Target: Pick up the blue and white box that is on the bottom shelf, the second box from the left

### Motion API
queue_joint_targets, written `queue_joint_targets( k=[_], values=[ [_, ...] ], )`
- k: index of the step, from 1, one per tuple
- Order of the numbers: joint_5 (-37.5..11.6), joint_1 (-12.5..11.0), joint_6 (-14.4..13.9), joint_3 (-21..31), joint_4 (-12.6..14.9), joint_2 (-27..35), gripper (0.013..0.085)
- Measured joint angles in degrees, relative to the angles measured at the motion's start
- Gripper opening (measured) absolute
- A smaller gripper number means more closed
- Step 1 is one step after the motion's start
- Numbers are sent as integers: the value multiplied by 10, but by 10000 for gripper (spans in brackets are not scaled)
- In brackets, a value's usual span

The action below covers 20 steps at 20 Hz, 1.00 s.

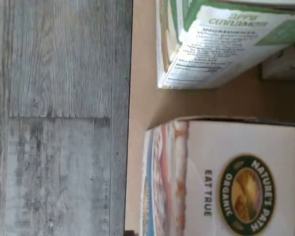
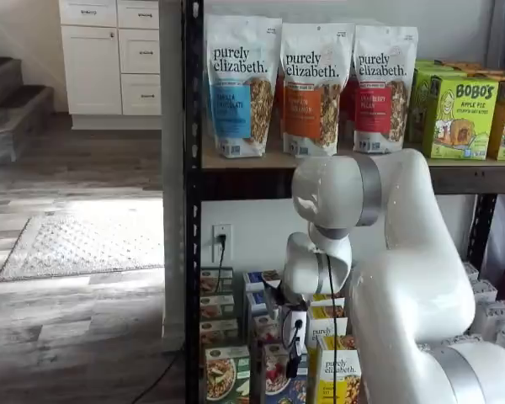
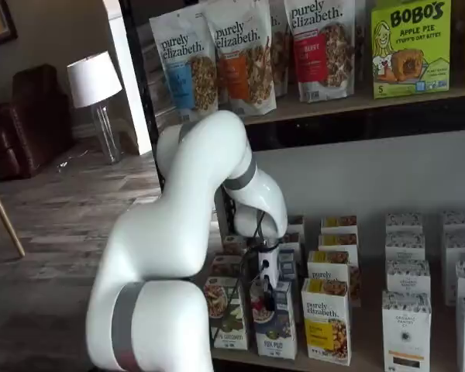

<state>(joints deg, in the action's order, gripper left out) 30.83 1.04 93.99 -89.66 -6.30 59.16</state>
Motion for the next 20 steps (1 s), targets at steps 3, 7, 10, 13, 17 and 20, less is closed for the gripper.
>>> queue_joint_targets(
  k=[3, 7, 10, 13, 17, 20],
  values=[
    [5, -1, 2, -2, -1, 0, 690],
    [4, -1, -2, -2, 3, 0, 690],
    [6, -1, -3, -3, 4, 0, 690],
    [9, -1, -2, -4, 4, 0, 650],
    [12, -2, -1, -4, 3, -1, 570],
    [14, -2, -1, -3, 3, -2, 530]
  ],
)
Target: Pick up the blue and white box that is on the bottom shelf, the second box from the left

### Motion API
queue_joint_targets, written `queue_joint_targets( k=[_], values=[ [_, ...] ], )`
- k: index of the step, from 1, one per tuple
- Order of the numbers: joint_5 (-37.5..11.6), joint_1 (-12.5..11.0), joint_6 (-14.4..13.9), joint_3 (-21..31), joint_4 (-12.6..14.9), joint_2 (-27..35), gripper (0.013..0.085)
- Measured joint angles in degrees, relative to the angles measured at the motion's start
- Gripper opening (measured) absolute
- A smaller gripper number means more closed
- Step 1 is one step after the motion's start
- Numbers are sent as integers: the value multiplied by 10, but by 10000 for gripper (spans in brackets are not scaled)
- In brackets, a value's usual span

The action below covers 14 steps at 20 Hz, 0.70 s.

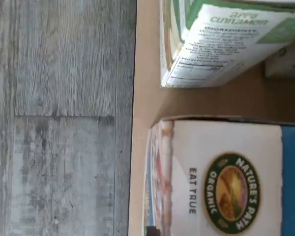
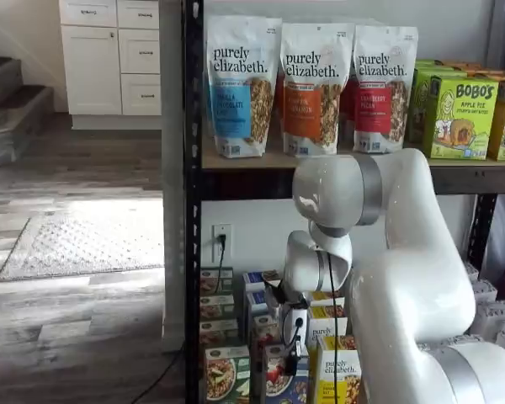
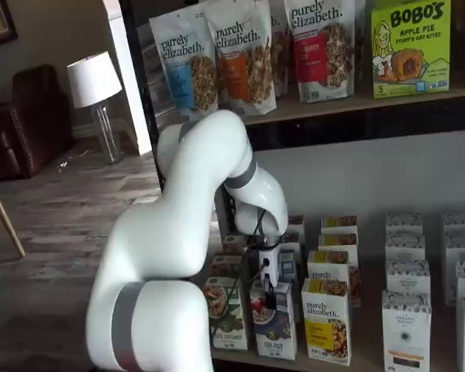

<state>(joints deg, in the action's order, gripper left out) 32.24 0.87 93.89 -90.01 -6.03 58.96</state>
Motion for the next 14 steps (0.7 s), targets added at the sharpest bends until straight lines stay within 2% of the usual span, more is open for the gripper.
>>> queue_joint_targets(
  k=[1, 8, 14],
  values=[
    [0, 0, 0, 1, 1, 0, 490],
    [-13, 0, -11, 20, 14, -10, 490],
    [-11, 1, 11, 49, -13, -33, 490]
  ],
)
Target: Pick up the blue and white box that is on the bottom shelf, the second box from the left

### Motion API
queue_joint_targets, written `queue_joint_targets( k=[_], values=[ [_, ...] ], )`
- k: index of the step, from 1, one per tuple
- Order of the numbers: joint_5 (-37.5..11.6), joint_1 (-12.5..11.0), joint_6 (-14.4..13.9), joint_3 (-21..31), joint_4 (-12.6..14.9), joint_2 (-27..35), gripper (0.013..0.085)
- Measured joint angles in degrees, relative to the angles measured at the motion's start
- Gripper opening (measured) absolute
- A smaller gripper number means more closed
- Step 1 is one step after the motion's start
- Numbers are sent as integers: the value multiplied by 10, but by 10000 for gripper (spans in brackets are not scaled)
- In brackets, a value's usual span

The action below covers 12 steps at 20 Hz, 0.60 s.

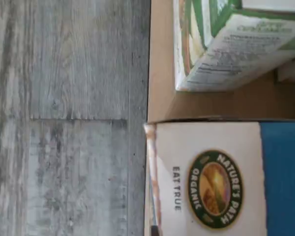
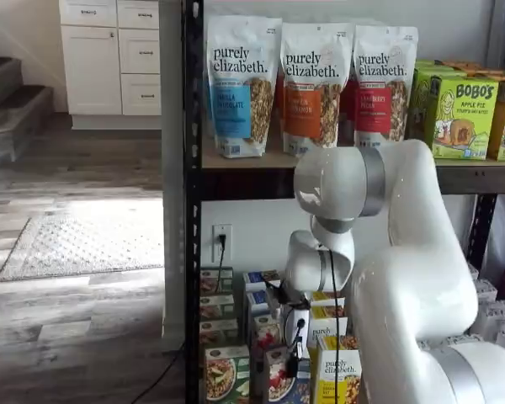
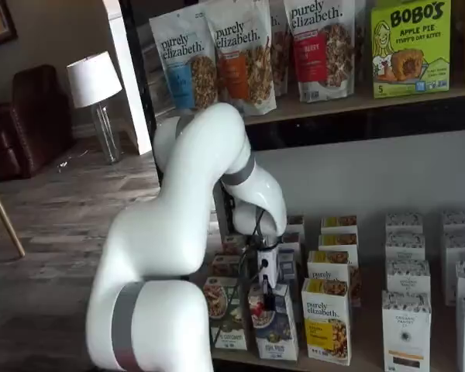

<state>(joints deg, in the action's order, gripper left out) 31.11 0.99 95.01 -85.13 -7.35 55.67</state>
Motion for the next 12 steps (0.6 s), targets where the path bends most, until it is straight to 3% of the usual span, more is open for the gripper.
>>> queue_joint_targets(
  k=[12],
  values=[
    [-49, 16, 34, 158, -51, -111, 490]
  ],
)
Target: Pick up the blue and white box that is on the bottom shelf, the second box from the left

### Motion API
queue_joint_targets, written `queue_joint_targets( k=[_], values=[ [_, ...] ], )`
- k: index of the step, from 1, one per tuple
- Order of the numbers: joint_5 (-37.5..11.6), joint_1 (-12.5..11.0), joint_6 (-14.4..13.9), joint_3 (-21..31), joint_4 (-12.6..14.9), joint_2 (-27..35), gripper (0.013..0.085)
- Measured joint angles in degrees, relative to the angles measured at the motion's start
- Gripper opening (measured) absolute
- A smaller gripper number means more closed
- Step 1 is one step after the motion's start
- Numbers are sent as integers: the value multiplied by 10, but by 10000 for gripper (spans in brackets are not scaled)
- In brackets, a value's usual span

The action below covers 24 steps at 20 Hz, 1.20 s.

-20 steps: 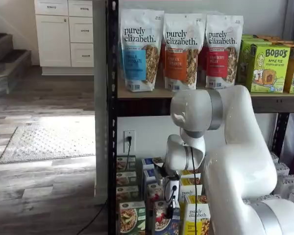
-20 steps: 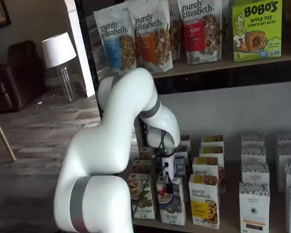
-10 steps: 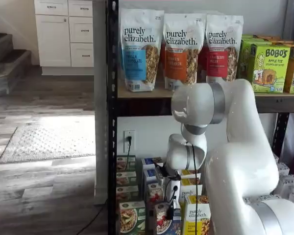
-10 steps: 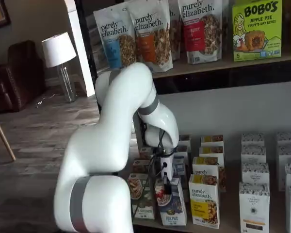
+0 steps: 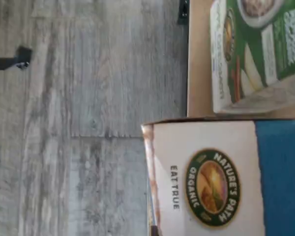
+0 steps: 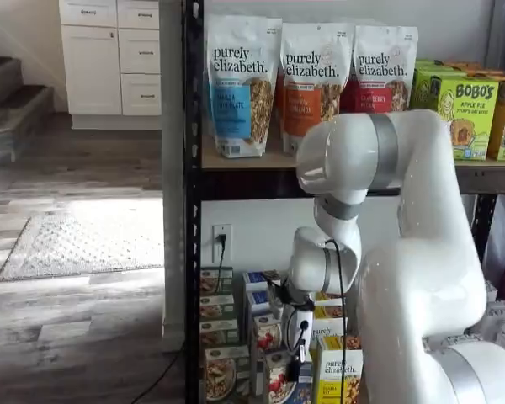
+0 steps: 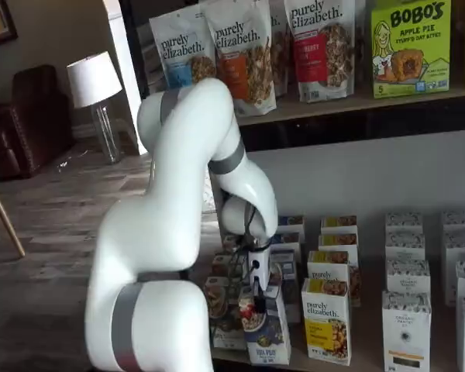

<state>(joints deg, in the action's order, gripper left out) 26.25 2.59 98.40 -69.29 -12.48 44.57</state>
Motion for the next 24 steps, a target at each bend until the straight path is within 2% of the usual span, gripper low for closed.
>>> queue_joint_targets(
  k=[4, 8, 10, 15, 20, 24],
  values=[
    [-6, 7, 13, 59, -21, -48, 490],
    [-12, 15, -5, 117, -8, -96, 490],
    [6, 18, -9, 143, -9, -126, 490],
    [31, 32, -39, 213, 7, -213, 490],
    [64, 47, -37, 276, -18, -324, 490],
    [100, 56, -52, 323, -20, -426, 490]
  ],
)
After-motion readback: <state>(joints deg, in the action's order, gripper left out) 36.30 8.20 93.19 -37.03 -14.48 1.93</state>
